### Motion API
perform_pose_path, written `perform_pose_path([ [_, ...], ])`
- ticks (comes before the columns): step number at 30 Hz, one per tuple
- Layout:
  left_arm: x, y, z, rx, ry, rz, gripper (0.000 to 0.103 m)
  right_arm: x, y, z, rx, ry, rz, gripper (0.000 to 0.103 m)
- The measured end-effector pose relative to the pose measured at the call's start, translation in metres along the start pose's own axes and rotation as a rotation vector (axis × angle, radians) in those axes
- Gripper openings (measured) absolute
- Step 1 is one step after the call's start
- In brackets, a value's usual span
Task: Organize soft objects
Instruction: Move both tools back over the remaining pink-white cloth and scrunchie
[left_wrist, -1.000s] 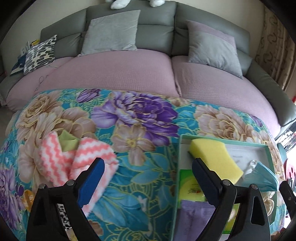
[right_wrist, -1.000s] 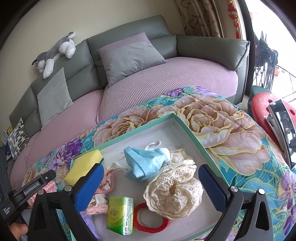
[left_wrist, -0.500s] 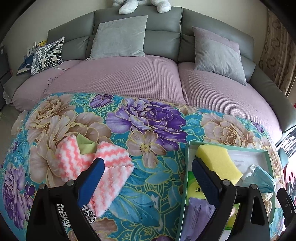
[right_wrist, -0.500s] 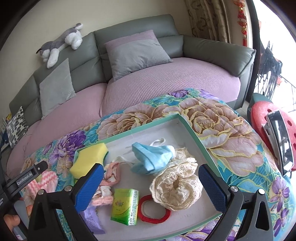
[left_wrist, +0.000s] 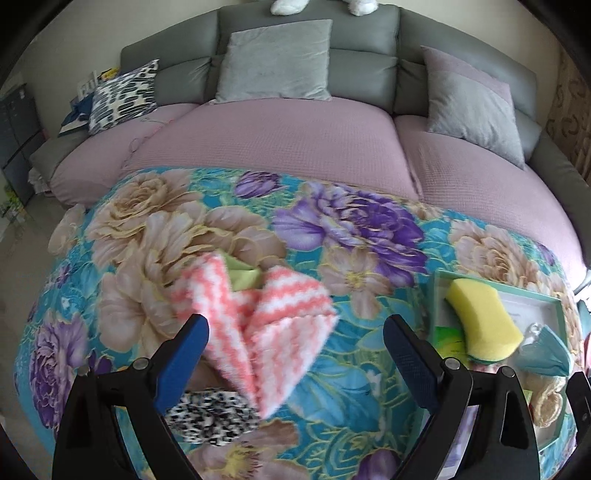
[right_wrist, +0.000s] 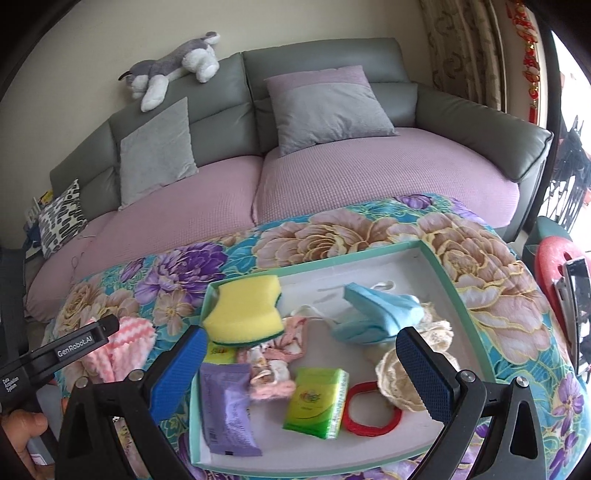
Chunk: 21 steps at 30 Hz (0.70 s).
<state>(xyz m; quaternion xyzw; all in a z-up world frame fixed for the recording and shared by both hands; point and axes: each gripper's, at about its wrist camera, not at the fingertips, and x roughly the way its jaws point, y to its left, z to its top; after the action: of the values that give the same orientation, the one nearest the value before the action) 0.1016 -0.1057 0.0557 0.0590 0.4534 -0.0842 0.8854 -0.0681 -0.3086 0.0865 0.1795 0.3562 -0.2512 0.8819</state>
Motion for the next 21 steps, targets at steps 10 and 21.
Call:
perform_pose_path([
  [10,0.006,0.060,-0.010,-0.094,0.042,0.131,0.096,0.017,0.047,-0.012,-0.103,0.061,0.075,0.103],
  [21,0.002,0.090,-0.016,-0.138,0.053,0.133,0.096,0.032,0.088,-0.028,-0.186,0.110,0.122,0.103],
])
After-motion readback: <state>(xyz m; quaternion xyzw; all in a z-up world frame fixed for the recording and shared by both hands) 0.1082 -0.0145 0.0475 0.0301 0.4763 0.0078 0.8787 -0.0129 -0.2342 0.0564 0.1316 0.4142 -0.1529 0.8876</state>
